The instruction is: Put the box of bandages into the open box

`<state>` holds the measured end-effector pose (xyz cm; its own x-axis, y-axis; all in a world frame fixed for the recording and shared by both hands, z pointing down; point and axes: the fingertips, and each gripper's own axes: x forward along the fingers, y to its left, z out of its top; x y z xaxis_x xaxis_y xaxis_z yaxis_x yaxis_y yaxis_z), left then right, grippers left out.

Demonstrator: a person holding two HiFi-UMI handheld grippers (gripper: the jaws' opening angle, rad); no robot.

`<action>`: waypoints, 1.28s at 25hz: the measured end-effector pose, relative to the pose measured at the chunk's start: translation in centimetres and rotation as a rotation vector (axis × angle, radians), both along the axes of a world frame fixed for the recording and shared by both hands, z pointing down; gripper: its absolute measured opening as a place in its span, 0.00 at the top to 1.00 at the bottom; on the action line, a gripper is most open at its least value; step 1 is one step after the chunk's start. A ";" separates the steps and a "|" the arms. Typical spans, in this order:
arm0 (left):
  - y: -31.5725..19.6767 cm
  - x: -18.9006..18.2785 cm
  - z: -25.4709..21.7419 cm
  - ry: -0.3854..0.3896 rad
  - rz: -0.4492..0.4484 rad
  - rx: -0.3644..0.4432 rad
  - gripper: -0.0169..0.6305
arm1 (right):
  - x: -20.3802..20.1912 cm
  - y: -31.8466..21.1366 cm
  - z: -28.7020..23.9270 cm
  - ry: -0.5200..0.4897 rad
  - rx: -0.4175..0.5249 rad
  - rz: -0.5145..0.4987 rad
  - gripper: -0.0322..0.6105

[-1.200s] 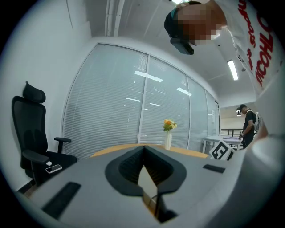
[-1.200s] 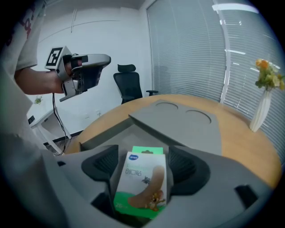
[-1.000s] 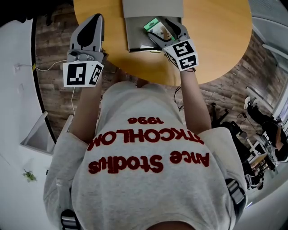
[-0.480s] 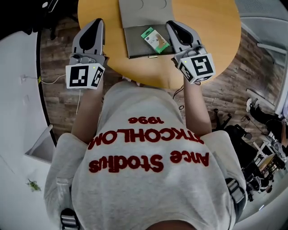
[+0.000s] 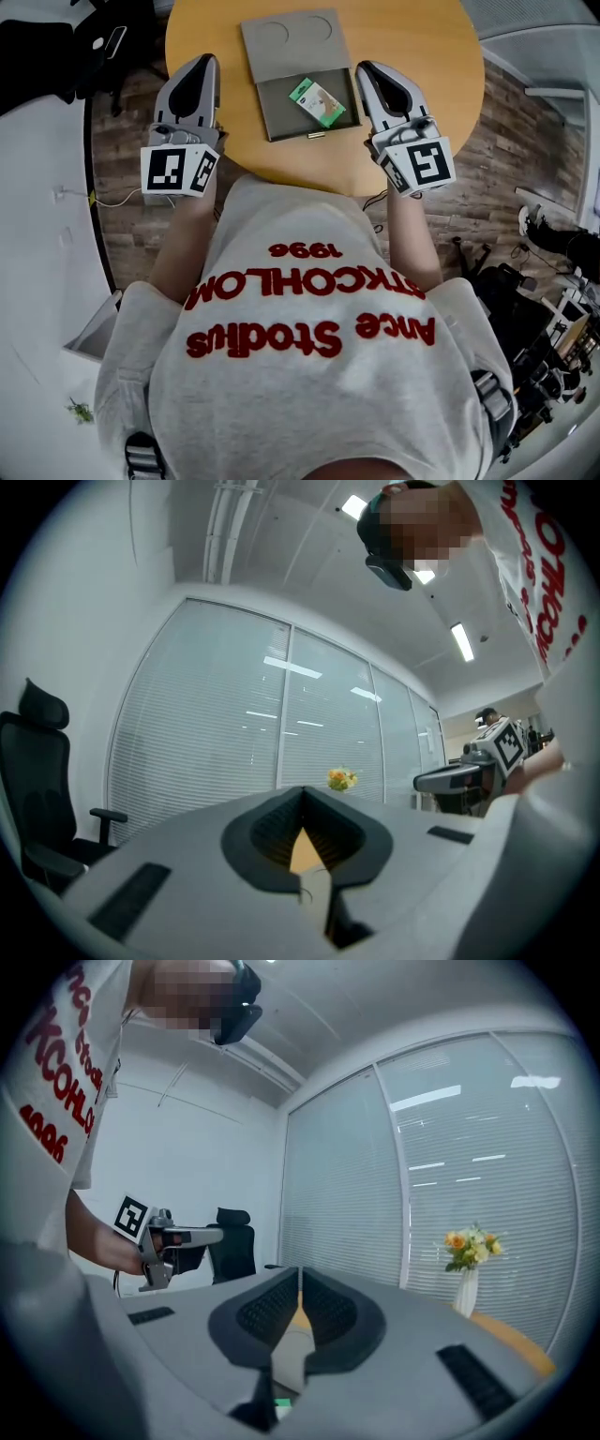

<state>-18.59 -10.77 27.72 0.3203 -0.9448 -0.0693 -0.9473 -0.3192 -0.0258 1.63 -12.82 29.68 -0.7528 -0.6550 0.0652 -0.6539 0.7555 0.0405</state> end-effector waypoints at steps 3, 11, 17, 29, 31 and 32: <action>0.1 0.3 -0.1 0.010 0.005 0.001 0.96 | 0.8 0.1 0.0 0.003 0.002 0.023 0.93; -1.1 2.1 -0.1 0.003 0.064 0.004 0.96 | 3.3 -0.3 -0.5 -0.048 -0.007 0.121 0.93; -1.7 3.3 -0.3 0.004 0.102 0.007 0.96 | 5.7 0.1 -0.4 -0.090 -0.028 0.195 0.93; -2.6 7.5 -0.5 0.003 0.192 0.014 0.96 | 11.0 1.6 -0.6 -0.137 -0.039 0.342 0.94; -2.6 7.8 -0.5 -0.005 0.198 0.017 0.96 | 11.5 1.7 -0.5 -0.123 -0.039 0.364 0.94; -2.5 7.9 -0.5 -0.007 0.199 0.017 0.96 | 11.7 1.7 -0.4 -0.119 -0.039 0.369 0.94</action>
<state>-10.68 -13.30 27.20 0.5010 -0.8615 -0.0820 -0.8654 -0.4996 -0.0389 13.28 -11.13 29.27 -0.4712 -0.8817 0.0218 -0.8802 0.4685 -0.0757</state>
